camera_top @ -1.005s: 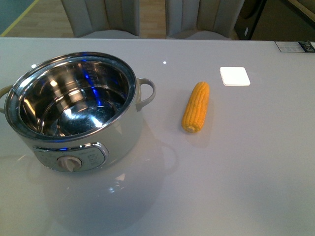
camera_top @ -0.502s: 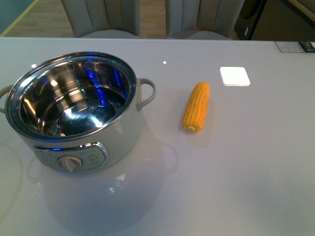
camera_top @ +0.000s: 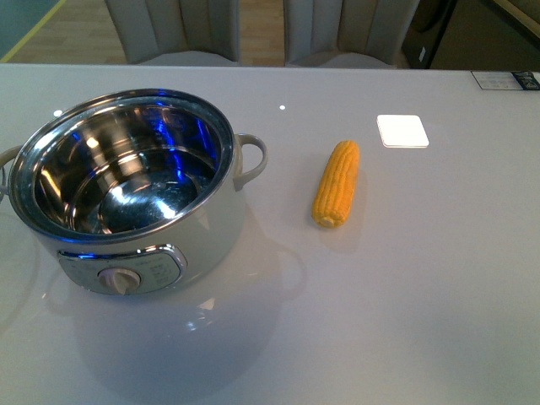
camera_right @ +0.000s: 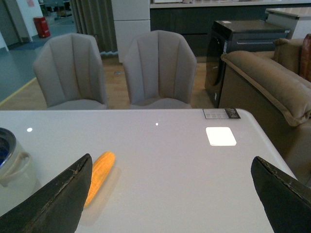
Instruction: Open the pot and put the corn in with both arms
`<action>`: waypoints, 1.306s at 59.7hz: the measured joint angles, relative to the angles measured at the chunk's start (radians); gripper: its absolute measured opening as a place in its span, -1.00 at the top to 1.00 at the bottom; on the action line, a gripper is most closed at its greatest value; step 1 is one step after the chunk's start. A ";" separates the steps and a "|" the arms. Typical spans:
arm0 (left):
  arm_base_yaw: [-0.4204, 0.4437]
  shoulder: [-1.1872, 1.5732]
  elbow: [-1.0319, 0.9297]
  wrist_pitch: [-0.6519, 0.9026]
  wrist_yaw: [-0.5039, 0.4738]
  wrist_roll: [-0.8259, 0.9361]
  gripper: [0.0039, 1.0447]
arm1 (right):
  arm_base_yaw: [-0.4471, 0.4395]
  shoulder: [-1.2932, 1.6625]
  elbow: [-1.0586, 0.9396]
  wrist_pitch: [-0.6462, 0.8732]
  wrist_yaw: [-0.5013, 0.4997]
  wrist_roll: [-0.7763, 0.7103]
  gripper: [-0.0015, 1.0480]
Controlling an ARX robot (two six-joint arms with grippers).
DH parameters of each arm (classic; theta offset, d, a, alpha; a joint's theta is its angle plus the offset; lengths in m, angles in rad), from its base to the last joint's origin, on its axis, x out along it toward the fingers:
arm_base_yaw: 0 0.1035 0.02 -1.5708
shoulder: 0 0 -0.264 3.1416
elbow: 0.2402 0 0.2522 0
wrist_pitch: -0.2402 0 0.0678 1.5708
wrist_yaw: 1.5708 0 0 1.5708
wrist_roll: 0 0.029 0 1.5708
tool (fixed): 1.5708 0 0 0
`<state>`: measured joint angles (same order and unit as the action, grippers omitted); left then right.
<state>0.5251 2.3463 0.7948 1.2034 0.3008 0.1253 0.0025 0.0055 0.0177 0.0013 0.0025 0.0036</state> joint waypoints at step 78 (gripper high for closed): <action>0.005 0.281 0.204 0.058 0.014 0.064 -0.27 | 0.000 0.000 0.000 0.000 0.000 0.000 -0.83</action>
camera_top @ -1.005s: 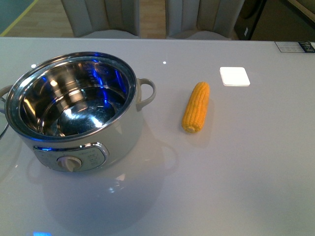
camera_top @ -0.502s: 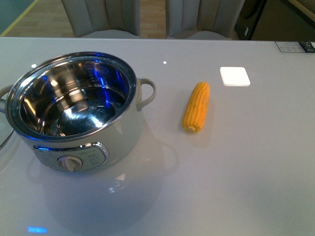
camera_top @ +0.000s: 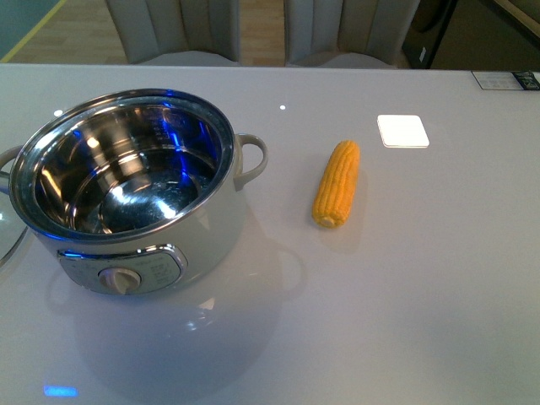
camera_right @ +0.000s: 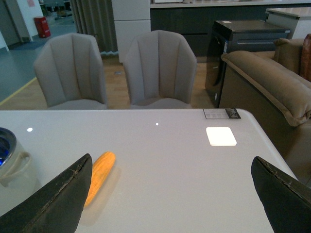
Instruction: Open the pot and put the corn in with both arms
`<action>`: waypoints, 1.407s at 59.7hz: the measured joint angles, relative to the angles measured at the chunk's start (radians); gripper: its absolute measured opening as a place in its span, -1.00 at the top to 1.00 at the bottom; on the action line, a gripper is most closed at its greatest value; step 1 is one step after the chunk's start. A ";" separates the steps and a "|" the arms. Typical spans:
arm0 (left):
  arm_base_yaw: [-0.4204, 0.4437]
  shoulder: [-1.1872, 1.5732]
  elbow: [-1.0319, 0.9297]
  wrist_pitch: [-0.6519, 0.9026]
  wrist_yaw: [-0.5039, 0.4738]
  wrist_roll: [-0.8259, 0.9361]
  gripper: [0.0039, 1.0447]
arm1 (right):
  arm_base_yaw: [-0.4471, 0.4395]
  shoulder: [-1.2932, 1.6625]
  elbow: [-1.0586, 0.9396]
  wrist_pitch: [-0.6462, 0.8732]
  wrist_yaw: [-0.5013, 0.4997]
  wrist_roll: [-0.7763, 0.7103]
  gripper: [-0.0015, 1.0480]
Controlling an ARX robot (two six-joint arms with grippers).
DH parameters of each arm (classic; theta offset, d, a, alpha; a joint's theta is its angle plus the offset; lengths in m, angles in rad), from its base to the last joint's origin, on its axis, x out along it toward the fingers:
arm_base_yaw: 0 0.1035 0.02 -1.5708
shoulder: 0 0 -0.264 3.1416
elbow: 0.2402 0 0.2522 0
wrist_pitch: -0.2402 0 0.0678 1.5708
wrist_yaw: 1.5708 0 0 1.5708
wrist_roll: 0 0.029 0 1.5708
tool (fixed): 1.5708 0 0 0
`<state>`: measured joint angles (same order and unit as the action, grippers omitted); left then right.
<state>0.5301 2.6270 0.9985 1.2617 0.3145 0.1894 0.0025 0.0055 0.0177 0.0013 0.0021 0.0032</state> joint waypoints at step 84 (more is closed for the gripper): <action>0.039 -0.865 -0.592 0.049 0.098 -0.166 -0.75 | 0.000 0.000 0.000 0.000 0.000 0.000 -0.83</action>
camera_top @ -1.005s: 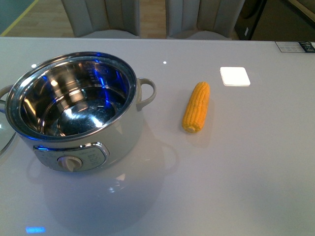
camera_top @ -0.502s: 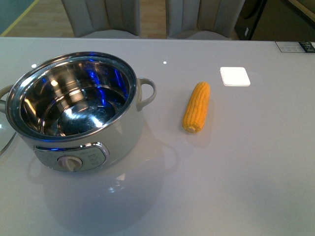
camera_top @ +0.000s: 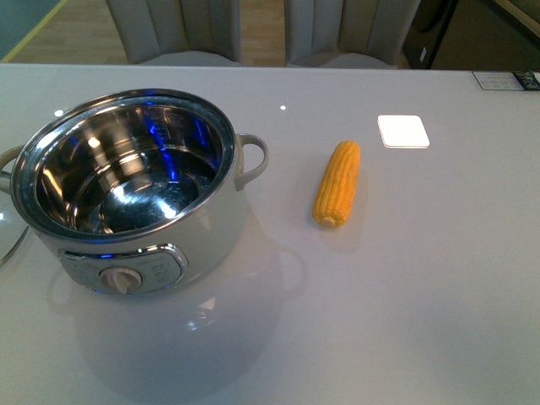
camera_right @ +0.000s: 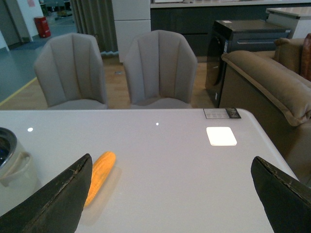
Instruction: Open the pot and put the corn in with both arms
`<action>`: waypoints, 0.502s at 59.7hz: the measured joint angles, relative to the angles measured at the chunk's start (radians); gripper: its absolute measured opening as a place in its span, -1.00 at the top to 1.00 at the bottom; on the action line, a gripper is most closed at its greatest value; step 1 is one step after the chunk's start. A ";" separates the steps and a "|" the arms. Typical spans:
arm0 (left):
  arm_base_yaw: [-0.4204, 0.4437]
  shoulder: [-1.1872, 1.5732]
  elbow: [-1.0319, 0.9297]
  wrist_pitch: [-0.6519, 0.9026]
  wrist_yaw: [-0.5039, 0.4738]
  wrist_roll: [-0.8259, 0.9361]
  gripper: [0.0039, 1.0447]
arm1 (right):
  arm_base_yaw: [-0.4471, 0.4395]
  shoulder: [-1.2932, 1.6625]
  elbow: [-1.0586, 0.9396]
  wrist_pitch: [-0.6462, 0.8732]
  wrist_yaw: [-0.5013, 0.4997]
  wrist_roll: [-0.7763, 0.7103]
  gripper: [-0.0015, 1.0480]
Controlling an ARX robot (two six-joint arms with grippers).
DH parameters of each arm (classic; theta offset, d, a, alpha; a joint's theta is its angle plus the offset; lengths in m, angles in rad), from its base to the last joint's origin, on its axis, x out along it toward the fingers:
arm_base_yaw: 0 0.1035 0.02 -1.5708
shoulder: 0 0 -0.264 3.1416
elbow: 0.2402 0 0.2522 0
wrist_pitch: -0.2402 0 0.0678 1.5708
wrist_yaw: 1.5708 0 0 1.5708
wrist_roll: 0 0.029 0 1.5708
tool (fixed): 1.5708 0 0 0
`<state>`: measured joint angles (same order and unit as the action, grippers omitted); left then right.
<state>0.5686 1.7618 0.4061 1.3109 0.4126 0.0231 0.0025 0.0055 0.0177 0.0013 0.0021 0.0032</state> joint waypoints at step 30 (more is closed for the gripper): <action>-0.306 -0.548 -0.350 -0.177 -0.163 -0.021 0.94 | 0.000 0.000 0.000 0.000 0.000 0.000 -0.83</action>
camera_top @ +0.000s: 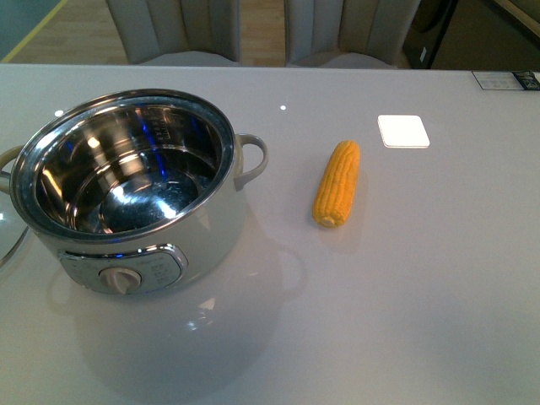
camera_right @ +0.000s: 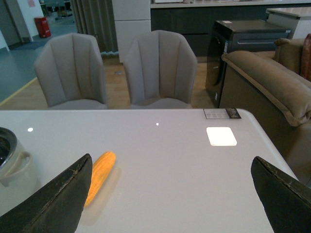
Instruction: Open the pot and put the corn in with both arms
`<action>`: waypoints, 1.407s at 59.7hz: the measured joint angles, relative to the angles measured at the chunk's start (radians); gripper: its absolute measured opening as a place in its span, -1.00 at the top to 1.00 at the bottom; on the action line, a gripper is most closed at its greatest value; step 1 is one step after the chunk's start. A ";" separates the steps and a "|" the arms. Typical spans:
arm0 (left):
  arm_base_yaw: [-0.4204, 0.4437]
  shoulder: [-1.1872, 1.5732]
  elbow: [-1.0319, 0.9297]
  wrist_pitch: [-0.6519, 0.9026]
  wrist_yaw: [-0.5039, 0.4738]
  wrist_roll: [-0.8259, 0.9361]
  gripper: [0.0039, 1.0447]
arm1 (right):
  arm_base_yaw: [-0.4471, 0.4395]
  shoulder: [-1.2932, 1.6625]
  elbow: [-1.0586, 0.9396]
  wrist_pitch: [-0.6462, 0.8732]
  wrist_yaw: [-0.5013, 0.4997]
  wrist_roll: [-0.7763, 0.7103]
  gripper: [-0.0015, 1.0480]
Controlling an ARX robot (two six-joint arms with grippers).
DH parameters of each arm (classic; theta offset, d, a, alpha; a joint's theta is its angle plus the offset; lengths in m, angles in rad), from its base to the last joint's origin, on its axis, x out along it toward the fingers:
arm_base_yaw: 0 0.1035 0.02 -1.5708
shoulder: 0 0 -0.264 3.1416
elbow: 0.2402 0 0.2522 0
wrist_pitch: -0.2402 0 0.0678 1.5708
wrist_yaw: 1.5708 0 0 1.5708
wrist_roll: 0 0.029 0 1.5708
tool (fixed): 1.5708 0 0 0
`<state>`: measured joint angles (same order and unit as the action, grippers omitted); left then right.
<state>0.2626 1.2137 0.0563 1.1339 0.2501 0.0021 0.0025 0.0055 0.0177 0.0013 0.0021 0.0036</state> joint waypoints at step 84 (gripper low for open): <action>-0.260 -1.012 -0.043 -0.931 -0.250 0.000 0.94 | 0.000 0.000 0.000 0.000 0.000 0.000 -0.83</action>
<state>0.0025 0.2016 0.0135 0.2028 -0.0002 0.0021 0.0025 0.0055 0.0177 0.0013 0.0021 0.0032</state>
